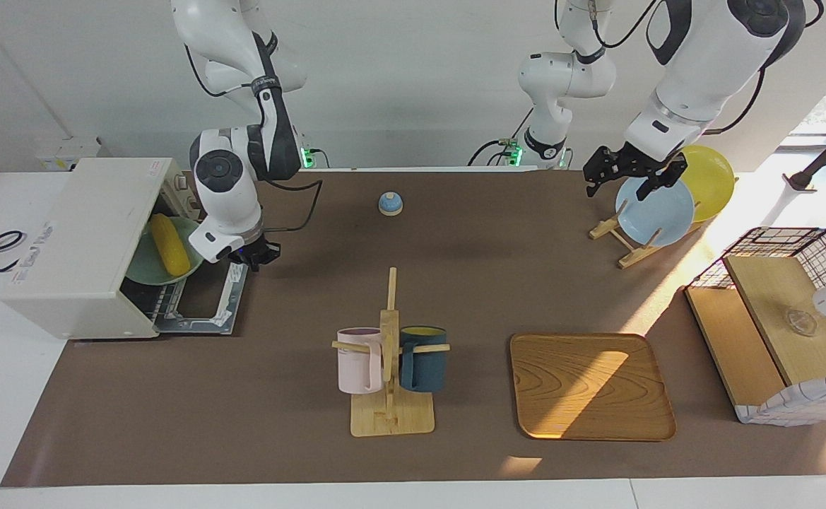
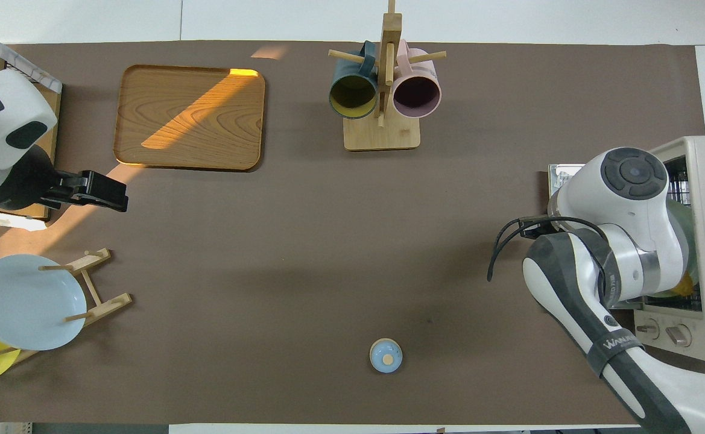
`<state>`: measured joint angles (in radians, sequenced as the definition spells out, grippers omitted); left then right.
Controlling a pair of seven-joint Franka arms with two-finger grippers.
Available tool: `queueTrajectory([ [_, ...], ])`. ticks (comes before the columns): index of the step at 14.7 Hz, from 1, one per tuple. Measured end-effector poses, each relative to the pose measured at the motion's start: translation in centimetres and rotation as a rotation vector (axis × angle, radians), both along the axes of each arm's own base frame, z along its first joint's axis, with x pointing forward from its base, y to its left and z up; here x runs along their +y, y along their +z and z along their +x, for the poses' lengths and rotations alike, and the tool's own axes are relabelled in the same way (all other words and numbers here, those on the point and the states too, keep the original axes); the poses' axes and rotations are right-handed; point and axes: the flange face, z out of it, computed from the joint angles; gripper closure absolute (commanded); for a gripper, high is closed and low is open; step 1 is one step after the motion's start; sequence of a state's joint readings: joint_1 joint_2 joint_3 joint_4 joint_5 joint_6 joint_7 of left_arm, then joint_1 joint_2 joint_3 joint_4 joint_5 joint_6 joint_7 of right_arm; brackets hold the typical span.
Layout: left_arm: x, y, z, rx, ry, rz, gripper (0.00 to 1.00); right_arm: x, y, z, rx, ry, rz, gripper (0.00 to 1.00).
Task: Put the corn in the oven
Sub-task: 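Release the plate inside the oven and pull the right gripper back, then push the oven door shut with the right gripper and withdraw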
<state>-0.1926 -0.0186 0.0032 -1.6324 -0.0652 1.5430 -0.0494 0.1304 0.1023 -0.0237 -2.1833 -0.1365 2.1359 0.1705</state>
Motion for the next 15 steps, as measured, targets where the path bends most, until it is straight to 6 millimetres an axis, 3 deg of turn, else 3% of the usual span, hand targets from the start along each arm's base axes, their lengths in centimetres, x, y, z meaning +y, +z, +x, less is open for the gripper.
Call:
queueTrajectory([
  [6, 0.0, 0.0, 0.0, 0.0, 0.0, 0.0, 0.0, -0.1, -3.4, 0.3, 0.008, -0.051, -0.005, 1.0],
  [15, 0.0, 0.0, 0.0, 0.0, 0.0, 0.0, 0.0, -0.6, -3.9, 0.1, 0.028, 0.027, -0.091, 1.0],
])
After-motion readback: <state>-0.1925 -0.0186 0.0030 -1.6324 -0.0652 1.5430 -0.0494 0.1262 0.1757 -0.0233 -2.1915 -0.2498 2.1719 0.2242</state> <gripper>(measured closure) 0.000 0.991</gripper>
